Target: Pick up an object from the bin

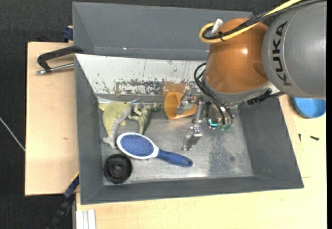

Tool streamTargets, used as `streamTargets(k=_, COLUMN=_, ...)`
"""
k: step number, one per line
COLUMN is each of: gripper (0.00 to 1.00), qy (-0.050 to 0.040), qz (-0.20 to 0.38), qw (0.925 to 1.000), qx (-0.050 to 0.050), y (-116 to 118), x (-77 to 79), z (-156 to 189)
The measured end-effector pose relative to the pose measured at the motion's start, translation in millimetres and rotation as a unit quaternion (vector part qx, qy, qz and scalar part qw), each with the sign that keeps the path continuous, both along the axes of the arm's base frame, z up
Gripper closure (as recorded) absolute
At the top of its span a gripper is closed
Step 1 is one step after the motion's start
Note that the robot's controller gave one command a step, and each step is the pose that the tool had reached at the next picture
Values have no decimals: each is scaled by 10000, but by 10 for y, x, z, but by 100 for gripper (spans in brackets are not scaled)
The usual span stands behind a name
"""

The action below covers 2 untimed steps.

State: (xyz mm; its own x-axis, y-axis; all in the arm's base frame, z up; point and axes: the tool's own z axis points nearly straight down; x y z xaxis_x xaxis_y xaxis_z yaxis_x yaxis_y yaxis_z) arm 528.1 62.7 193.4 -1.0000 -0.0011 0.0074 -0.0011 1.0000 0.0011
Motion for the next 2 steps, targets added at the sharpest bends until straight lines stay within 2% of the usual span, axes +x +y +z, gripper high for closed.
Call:
streamTargets(k=1, gripper=0, qy=-28, qz=363, qw=9993, qx=7, y=471, x=-138, z=-119)
streamTargets(k=2, gripper=0, qy=-65, qz=1165, qw=9932, qx=8, y=230, x=-286, z=-1232)
